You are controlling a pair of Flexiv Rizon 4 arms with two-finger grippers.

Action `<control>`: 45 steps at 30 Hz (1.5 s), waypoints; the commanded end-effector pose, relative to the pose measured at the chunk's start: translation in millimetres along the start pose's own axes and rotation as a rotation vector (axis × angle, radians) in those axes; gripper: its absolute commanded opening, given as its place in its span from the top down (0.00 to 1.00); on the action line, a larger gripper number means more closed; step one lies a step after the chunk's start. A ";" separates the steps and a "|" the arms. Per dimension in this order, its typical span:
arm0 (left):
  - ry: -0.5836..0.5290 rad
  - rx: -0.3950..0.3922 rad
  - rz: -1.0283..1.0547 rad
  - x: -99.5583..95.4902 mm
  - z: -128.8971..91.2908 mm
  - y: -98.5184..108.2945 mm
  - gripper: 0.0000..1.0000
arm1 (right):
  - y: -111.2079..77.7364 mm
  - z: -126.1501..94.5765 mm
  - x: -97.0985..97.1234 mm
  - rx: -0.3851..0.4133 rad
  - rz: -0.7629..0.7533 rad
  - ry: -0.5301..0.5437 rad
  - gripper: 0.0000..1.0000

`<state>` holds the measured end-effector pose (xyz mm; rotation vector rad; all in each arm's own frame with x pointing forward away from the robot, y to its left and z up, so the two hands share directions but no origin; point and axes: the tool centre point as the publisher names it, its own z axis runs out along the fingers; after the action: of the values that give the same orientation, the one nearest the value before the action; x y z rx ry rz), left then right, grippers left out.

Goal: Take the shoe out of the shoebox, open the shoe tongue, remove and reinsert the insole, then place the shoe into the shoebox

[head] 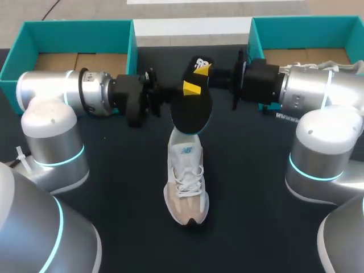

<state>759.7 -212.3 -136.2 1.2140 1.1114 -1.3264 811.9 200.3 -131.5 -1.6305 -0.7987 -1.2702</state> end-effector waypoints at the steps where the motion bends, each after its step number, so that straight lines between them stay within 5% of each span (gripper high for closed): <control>1: 0.010 0.011 -0.017 -2.2 -6.8 -0.7 1.00 | -8.2 -1.3 -0.9 -0.022 -0.043 0.025 0.00; 9: 0.056 0.024 -0.035 -4.8 -29.0 -2.1 1.00 | -15.9 -32.1 2.2 0.031 -0.160 -0.013 0.00; 22: 0.079 0.033 -0.034 -11.3 -52.4 -11.8 1.00 | -31.5 -58.4 7.1 0.278 -0.370 -0.111 0.00; 40: 0.069 -0.026 0.011 -23.2 -63.6 -6.3 1.00 | -31.4 -60.8 5.2 0.284 -0.369 -0.132 0.00; 45: 0.063 -0.031 0.016 -24.8 -65.9 -4.4 1.00 | -37.2 -82.2 -3.0 0.281 -0.384 -0.102 0.00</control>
<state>764.1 -145.4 -116.9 1.2496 1.1611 -1.2648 757.9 151.7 -117.7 -1.3655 -1.3545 -1.2452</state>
